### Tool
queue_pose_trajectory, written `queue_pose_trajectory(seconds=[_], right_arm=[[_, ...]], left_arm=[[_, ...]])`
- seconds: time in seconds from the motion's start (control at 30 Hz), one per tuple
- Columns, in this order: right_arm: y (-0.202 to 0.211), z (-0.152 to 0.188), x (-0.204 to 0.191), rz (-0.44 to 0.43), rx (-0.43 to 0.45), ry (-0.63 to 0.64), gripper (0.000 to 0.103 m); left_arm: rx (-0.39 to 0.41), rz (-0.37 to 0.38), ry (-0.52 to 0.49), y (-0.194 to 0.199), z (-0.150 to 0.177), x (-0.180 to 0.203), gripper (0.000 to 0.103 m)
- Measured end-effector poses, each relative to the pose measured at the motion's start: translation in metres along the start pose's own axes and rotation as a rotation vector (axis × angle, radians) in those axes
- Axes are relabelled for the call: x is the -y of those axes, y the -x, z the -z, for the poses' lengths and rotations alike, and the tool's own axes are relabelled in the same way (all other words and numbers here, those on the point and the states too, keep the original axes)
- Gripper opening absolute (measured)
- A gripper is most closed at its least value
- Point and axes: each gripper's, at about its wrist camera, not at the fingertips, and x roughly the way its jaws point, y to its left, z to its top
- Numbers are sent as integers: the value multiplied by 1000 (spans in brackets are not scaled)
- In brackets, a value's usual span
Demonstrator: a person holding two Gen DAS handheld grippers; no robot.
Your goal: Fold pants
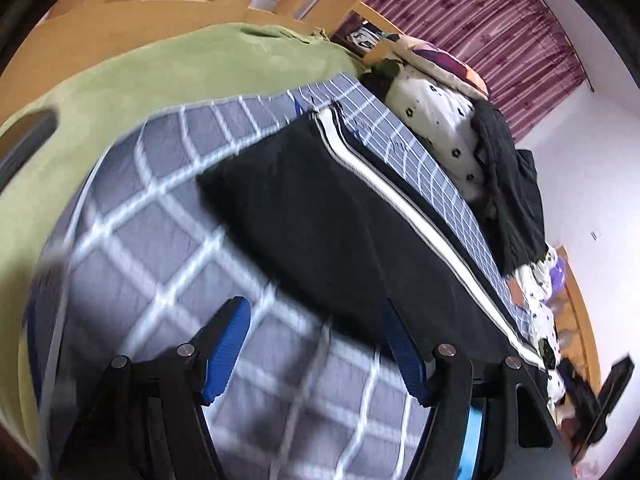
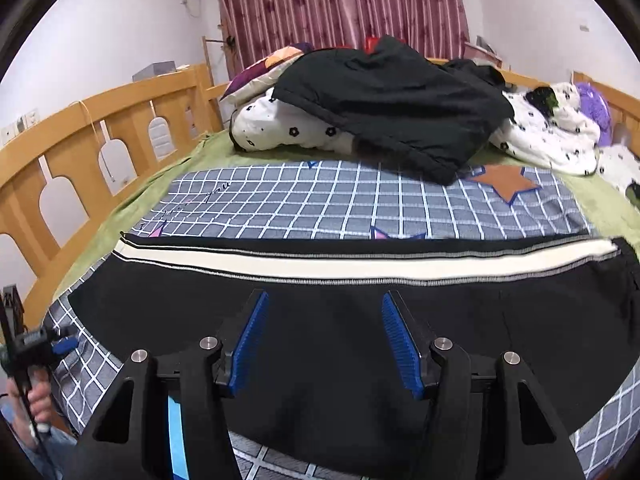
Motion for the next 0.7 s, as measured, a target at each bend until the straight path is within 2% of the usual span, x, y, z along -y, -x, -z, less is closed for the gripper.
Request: queue_pose_trajectory(seconds=[0.1,0.23,0.3,0.37,0.4,0.47,0.53,0.6,0.7], right_arm=[[-7,3,0,-10,-23,-16,59],[-15,5,0,43,-40,-5,59],[-20,5,6,48,-57,-36,59],[-23,4,12,48,-71,-67,59],[-23,4,16,52,-76,-80,59],[-22,4,21,64,-78,-97,59],[-17,3,28,77,-72,-112,59],[-10,3,38,89,-54,-125,59],[2,8,54,116,-29,-126,59]], left_arm=[[-1,-28,11,-21,-17,-2,66],[25,-54,46,-41,-34,1,64],[42,-84,67,-45,-37,3,59],[56,-166,56,-48,-39,5,32],[66,-222,30,-49,-41,9,25],[72,-275,-14,-49,-44,14,17],[102,-332,-47,-43,-45,27,14],[169,-422,-132,-32,-45,54,13],[254,-497,-261,-15,-41,102,12]])
